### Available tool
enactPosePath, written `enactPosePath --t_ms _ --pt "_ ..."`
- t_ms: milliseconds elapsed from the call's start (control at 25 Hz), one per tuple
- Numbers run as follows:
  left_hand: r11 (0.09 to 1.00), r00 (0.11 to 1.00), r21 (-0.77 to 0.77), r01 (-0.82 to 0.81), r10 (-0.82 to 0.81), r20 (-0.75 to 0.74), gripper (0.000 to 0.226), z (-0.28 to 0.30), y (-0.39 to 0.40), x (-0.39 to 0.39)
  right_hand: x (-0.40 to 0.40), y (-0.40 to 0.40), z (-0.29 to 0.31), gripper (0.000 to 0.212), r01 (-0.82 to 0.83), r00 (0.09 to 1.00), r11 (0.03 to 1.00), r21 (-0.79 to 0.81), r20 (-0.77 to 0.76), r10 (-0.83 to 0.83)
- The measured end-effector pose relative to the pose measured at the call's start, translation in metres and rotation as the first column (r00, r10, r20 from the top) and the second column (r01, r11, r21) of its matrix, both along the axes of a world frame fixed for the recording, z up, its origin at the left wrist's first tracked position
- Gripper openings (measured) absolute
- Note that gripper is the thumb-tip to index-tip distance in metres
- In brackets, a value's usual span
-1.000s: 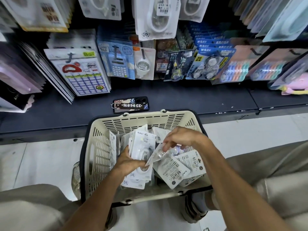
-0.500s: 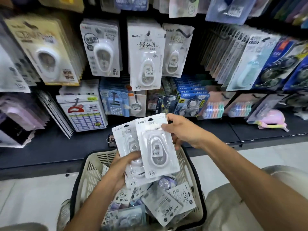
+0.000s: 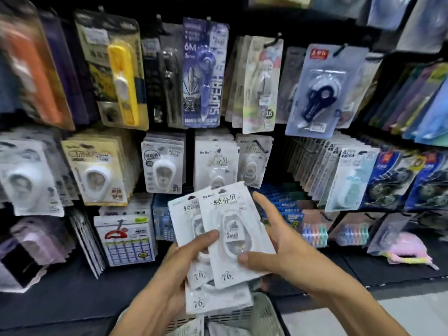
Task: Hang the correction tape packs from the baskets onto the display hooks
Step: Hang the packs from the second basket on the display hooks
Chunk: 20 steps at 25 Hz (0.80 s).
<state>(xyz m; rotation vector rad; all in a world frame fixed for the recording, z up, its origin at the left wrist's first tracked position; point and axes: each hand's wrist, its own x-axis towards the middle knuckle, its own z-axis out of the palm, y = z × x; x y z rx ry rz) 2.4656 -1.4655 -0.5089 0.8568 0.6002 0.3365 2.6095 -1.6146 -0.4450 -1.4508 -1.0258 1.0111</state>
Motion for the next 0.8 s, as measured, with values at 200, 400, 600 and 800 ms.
enactPosePath --t_ms 200,400,600,800 --pt "0.978 0.997 0.2 0.061 -0.067 0.024 0.081 0.053 0.019 0.008 0.029 -0.004 0.021 0.041 0.279 0.948 0.95 0.137 -0.199 -0.249" --pt "0.978 0.994 0.204 0.037 -0.056 0.089 0.044 0.062 0.043 -0.003 0.051 -0.006 0.005 0.035 0.627 0.767 0.768 0.13 -0.279 -0.578" --pt "0.983 0.985 0.183 -0.024 -0.008 0.175 0.046 0.067 0.043 -0.001 0.04 -0.002 -0.008 0.037 0.727 0.686 0.665 0.168 -0.155 -0.711" --pt "0.978 0.986 0.192 -0.079 0.048 0.159 0.059 0.06 0.04 0.001 0.033 0.019 -0.01 0.045 0.683 0.721 0.725 0.088 -0.241 -0.65"
